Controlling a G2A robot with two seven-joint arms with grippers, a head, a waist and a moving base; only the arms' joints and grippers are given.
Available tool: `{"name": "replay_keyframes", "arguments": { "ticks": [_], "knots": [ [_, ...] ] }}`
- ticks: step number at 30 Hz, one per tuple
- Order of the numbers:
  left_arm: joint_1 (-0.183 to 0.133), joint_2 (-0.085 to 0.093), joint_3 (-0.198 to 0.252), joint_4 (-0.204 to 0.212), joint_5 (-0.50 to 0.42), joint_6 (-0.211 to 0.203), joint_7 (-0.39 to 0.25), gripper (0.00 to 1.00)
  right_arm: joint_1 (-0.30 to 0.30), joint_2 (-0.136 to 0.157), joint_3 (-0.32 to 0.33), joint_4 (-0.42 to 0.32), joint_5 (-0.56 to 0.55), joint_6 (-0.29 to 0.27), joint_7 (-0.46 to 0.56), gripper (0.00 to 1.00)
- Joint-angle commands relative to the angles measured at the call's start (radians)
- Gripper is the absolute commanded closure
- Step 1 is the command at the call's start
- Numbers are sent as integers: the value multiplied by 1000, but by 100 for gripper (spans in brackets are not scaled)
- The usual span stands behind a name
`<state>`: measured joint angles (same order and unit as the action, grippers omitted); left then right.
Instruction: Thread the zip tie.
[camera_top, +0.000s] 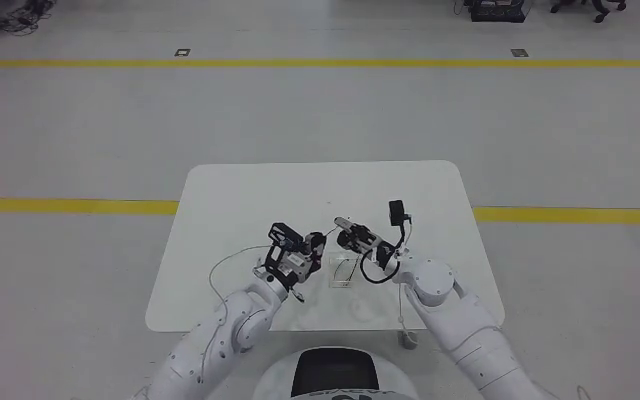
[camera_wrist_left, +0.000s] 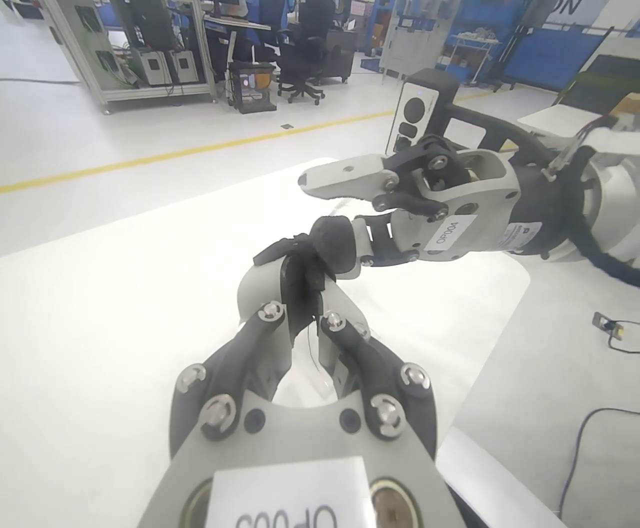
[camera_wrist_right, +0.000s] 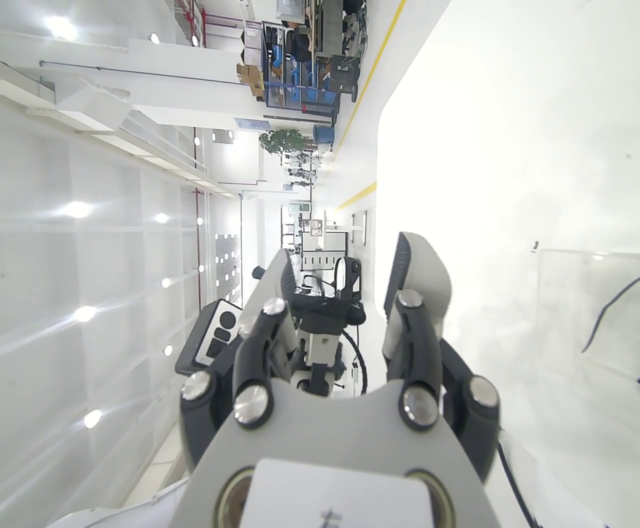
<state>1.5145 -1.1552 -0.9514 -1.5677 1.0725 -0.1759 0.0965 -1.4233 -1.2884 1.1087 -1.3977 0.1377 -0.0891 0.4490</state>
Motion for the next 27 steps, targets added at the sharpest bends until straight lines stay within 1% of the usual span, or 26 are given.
{"name": "replay_keyframes", "arguments": {
  "ticks": [1,3,5,6,7,16,17,19,20,21,23,25,27],
  "knots": [
    [5,4,-22,-2,-57,-40,-13,100,-4,3,14,-1,0,-5,2,0],
    [10,8,-38,-7,-87,-61,-39,100,-7,6,27,-3,-4,-8,2,0],
    [18,13,-60,-9,-140,-83,-67,100,-9,10,43,-3,-6,-9,-4,0],
    [21,15,-68,-9,-160,-92,-85,100,-10,10,49,-2,0,-11,-8,0],
    [23,18,-79,-4,-178,-93,-112,100,-12,10,56,2,25,-15,-11,0],
    [23,18,-79,-4,-178,-93,-112,100,-12,10,56,2,25,-15,-11,0],
    [22,15,-72,4,-209,-87,-140,100,-12,10,56,2,25,-15,-11,0],
    [6,12,-71,14,-281,-80,-193,100,-12,10,55,0,16,-20,-9,0],
    [-1,12,-73,23,-310,-75,-232,100,-12,12,55,-2,4,-32,0,0],
    [-11,12,-82,32,-364,-67,-279,100,-13,16,60,1,-13,-49,29,0],
    [-20,13,-96,43,-452,-83,-344,100,-12,24,76,5,-36,-81,90,0],
    [-23,15,-121,67,-569,-99,-394,100,-10,34,94,13,-44,-100,172,0],
    [-29,18,-145,90,-654,-122,-426,100,-7,43,112,20,-43,-128,249,0]
  ]
}}
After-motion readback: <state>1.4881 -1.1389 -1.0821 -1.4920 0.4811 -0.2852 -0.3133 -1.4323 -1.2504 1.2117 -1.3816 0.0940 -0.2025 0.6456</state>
